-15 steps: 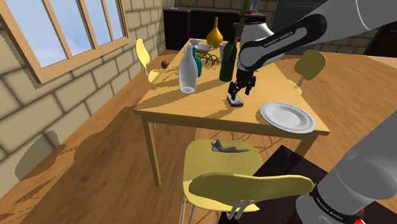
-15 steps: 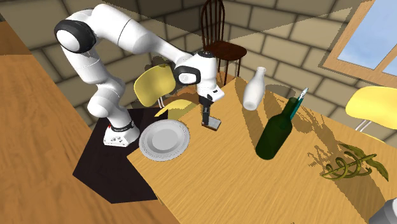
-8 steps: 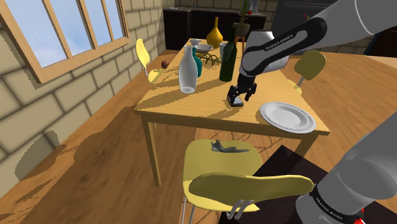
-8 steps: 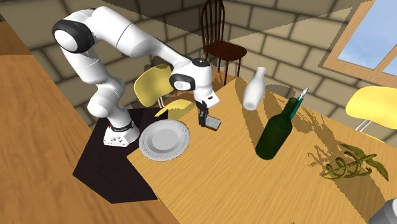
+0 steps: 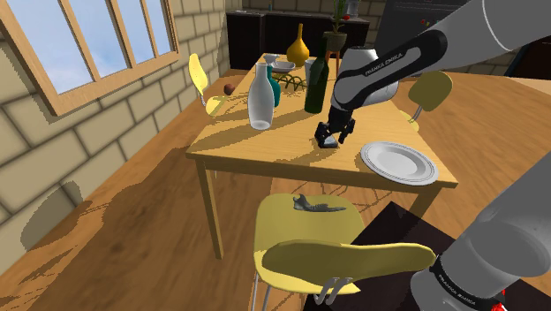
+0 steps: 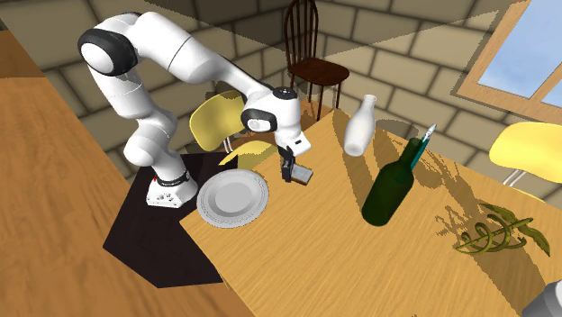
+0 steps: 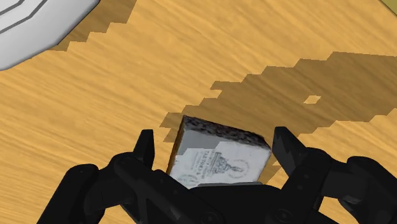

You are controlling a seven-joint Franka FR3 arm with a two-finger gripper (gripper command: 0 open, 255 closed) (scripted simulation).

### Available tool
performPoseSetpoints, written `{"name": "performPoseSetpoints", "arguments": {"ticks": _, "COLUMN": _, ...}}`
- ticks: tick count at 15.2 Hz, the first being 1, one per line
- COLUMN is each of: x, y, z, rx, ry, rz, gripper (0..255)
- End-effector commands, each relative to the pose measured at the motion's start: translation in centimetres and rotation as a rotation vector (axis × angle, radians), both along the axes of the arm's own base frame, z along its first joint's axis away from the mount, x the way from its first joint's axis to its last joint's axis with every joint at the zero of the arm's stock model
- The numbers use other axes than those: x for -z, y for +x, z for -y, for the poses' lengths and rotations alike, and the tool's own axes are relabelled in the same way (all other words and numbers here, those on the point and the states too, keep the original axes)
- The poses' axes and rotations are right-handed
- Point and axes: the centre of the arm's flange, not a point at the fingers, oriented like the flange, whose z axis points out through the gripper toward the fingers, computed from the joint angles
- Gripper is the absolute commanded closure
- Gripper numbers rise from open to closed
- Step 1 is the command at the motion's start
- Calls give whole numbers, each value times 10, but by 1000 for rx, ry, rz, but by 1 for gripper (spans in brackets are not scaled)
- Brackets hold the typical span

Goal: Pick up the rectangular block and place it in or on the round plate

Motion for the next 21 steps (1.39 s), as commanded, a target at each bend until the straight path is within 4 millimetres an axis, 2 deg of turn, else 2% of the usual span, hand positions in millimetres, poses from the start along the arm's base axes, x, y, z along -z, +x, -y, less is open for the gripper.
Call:
{"name": "performPoseSetpoints", "arguments": {"ticks": 1, "x": 0, "y": 0, "z": 0, "rx": 0, "ry": 0, "rz": 0, "gripper": 0}}
{"name": "performPoseSetpoints", "arguments": {"ticks": 2, "x": 0, "y": 0, "z": 0, "rx": 0, "ry": 0, "rz": 0, "gripper": 255}}
{"name": "performPoseSetpoints", "arguments": {"ticks": 11, "x": 0, "y": 0, "z": 0, "rx": 0, "ry": 0, "rz": 0, "gripper": 255}}
{"name": "performPoseSetpoints", "arguments": {"ticks": 21, "x": -53, "y": 0, "z": 0, "rx": 0, "ry": 0, "rz": 0, "gripper": 255}}
